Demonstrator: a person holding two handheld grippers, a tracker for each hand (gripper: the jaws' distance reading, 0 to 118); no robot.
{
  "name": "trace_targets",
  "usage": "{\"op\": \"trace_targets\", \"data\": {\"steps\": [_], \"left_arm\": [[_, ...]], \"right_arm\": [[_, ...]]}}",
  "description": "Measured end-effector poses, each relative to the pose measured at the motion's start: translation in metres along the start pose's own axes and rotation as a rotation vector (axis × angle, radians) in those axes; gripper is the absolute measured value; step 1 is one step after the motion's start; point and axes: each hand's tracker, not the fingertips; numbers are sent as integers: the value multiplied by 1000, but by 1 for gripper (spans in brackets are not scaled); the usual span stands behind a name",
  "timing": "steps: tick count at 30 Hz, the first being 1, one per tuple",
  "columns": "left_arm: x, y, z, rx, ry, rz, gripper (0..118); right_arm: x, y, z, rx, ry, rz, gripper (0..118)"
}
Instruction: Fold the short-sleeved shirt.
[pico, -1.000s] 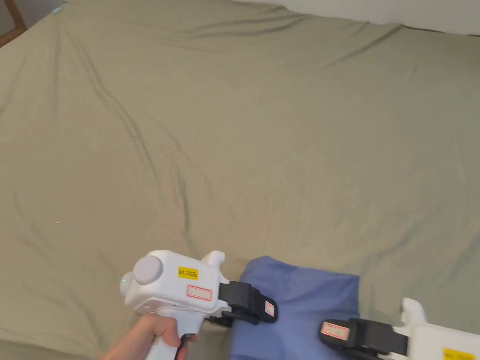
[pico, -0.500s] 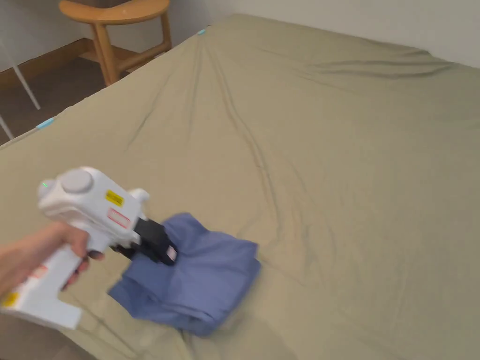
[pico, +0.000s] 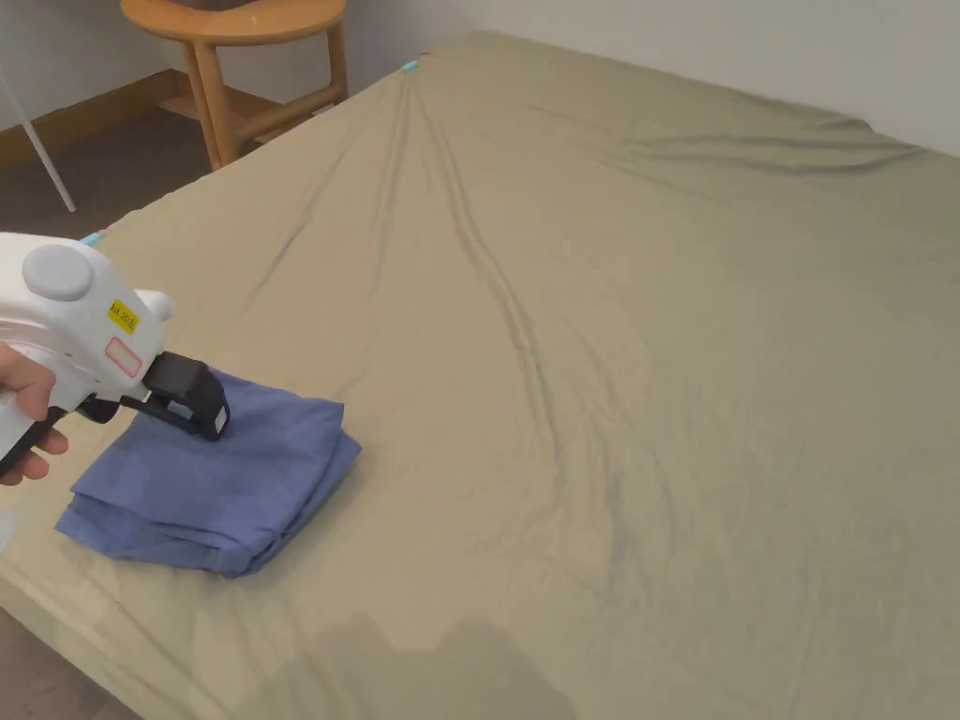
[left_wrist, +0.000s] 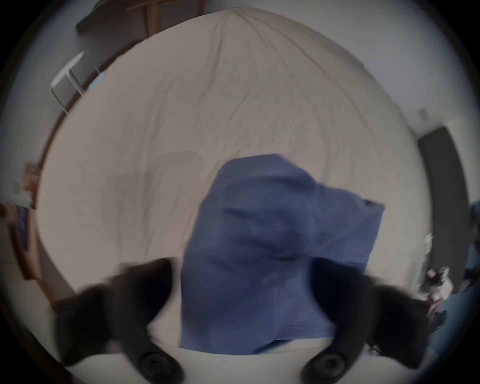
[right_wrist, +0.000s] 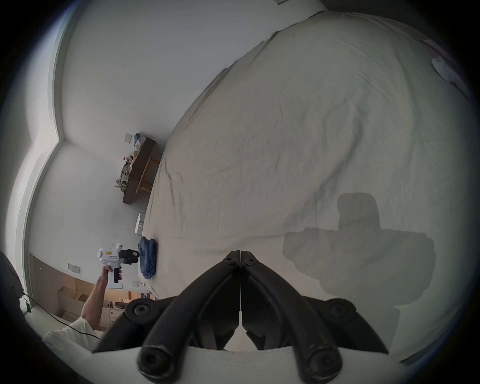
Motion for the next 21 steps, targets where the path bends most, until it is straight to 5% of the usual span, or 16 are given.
{"op": "trace_targets", "data": {"steps": [4,5,7,8,13,18,21], "left_arm": [[93,-31,64,141,-31,-87,104],[111,-25,71,189,-71,-127,89],[174,-29,86,253,-148,-179,16],[212,-33,92,299,-183,-186,0],[398,-45,104,450,-382,-243,0],[528,-73,156,777,-282,-211,0],[554,-91,185,981,-245,-148,0]], "right_arm": [[-2,15,15,42,-44,84,0],[-5,21,19,61,-65,113,0],[-15,35,28,96,-126,179,0],[-22,42,34,120,-147,210,0],[-86,76,63,356,-337,425,0],[-145,97,82,580,-483,672,0],[-165,102,100,729,-542,738,0]]}}
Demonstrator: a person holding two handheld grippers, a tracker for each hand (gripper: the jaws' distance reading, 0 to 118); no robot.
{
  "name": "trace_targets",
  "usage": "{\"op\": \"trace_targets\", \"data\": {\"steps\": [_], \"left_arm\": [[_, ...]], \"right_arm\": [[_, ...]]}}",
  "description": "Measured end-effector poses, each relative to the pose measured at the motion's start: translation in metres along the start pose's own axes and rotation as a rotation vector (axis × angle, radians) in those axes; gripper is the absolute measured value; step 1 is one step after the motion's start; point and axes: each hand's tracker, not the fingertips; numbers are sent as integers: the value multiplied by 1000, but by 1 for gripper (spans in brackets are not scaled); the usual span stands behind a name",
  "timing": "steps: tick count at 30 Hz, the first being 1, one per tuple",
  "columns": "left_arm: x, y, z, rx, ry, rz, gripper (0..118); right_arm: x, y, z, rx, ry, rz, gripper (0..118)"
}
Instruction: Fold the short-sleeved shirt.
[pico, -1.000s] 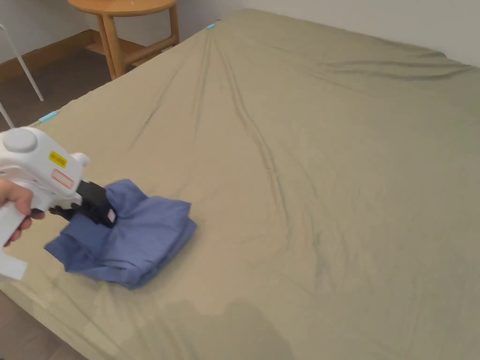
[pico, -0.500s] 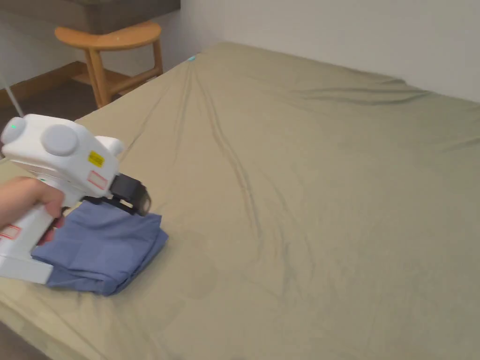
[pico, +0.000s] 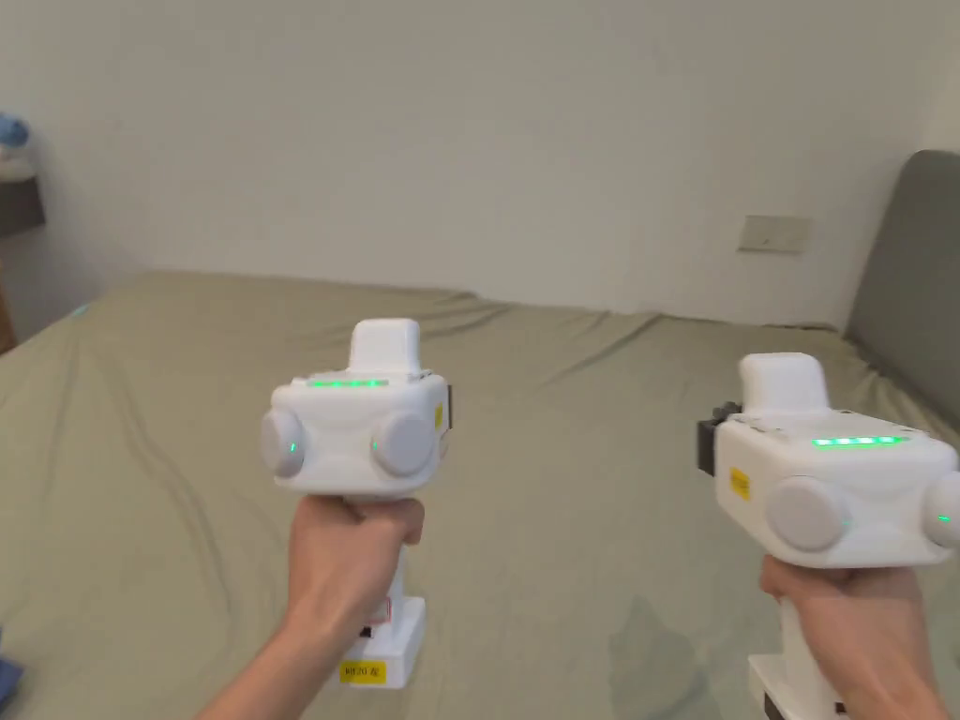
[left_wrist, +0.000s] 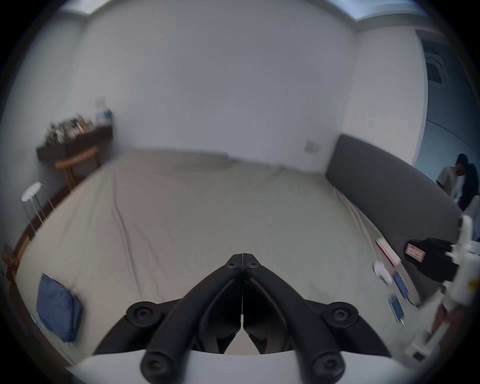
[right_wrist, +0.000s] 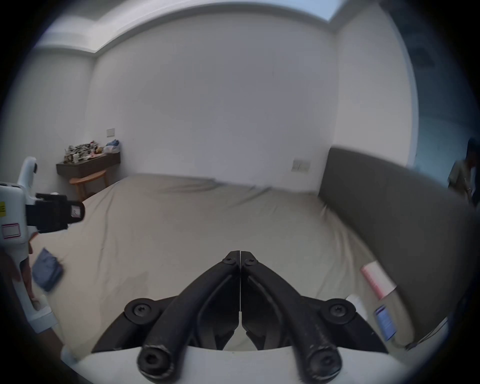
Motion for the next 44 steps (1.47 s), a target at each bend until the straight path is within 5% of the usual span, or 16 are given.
{"op": "trace_targets", "data": {"steps": [14,15,16,18,20,25,31,38,44], "left_arm": [[27,63,30,81,-46,-128,0],[26,65,32,74,-50,-130,4],[24,69,31,75,-63,-123,26],[26,73,34,84,-58,-115,118],[20,73,37,17,68,-101,113],[11,96,29,-37,-174,-19,116],[6,109,47,-35,-189,13,116],[33,123,67,-61,53,-104,116],[18,123,61,-12,-14,-78,116]], "right_arm": [[35,50,11,73,15,-129,1],[36,52,11,75,16,-138,14],[38,53,12,80,19,-163,41],[41,59,11,75,39,-179,116],[43,61,8,58,56,-202,118],[40,65,9,81,36,-154,118],[48,69,13,77,57,-189,118],[52,75,25,87,77,-214,118],[54,78,35,95,97,-236,118]]}}
